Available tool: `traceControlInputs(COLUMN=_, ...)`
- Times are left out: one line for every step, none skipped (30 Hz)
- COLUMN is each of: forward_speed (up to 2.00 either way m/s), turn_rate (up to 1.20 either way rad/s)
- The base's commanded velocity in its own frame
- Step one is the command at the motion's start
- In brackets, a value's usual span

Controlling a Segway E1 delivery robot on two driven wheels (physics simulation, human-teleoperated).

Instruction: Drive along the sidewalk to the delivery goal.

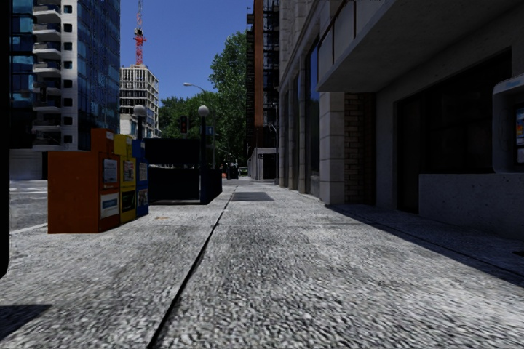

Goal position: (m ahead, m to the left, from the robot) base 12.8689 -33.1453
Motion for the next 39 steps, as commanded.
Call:
traceControlInputs(forward_speed=2.0, turn_rate=0.26)
traceControlInputs(forward_speed=2.0, turn_rate=0.26)
traceControlInputs(forward_speed=2.0, turn_rate=0.33)
traceControlInputs(forward_speed=2.0, turn_rate=0.35)
traceControlInputs(forward_speed=2.0, turn_rate=0.27)
traceControlInputs(forward_speed=2.0, turn_rate=0.27)
traceControlInputs(forward_speed=2.0, turn_rate=0.2)
traceControlInputs(forward_speed=2.0, turn_rate=0.03)
traceControlInputs(forward_speed=2.0, turn_rate=0.0)
traceControlInputs(forward_speed=2.0, turn_rate=0.0)
traceControlInputs(forward_speed=2.0, turn_rate=0.0)
traceControlInputs(forward_speed=2.0, turn_rate=0.0)
traceControlInputs(forward_speed=2.0, turn_rate=0.0)
traceControlInputs(forward_speed=2.0, turn_rate=0.0)
traceControlInputs(forward_speed=2.0, turn_rate=0.0)
traceControlInputs(forward_speed=2.0, turn_rate=0.0)
traceControlInputs(forward_speed=2.0, turn_rate=0.0)
traceControlInputs(forward_speed=2.0, turn_rate=0.0)
traceControlInputs(forward_speed=2.0, turn_rate=0.0)
traceControlInputs(forward_speed=2.0, turn_rate=0.0)
traceControlInputs(forward_speed=2.0, turn_rate=0.0)
traceControlInputs(forward_speed=2.0, turn_rate=0.0)
traceControlInputs(forward_speed=2.0, turn_rate=0.0)
traceControlInputs(forward_speed=2.0, turn_rate=0.0)
traceControlInputs(forward_speed=2.0, turn_rate=0.0)
traceControlInputs(forward_speed=2.0, turn_rate=0.0)
traceControlInputs(forward_speed=2.0, turn_rate=0.0)
traceControlInputs(forward_speed=2.0, turn_rate=0.0)
traceControlInputs(forward_speed=2.0, turn_rate=0.0)
traceControlInputs(forward_speed=2.0, turn_rate=0.0)
traceControlInputs(forward_speed=2.0, turn_rate=0.0)
traceControlInputs(forward_speed=2.0, turn_rate=0.0)
traceControlInputs(forward_speed=2.0, turn_rate=0.0)
traceControlInputs(forward_speed=2.0, turn_rate=0.0)
traceControlInputs(forward_speed=2.0, turn_rate=0.0)
traceControlInputs(forward_speed=2.0, turn_rate=0.0)
traceControlInputs(forward_speed=2.0, turn_rate=0.0)
traceControlInputs(forward_speed=2.0, turn_rate=0.0)
traceControlInputs(forward_speed=2.0, turn_rate=0.0)
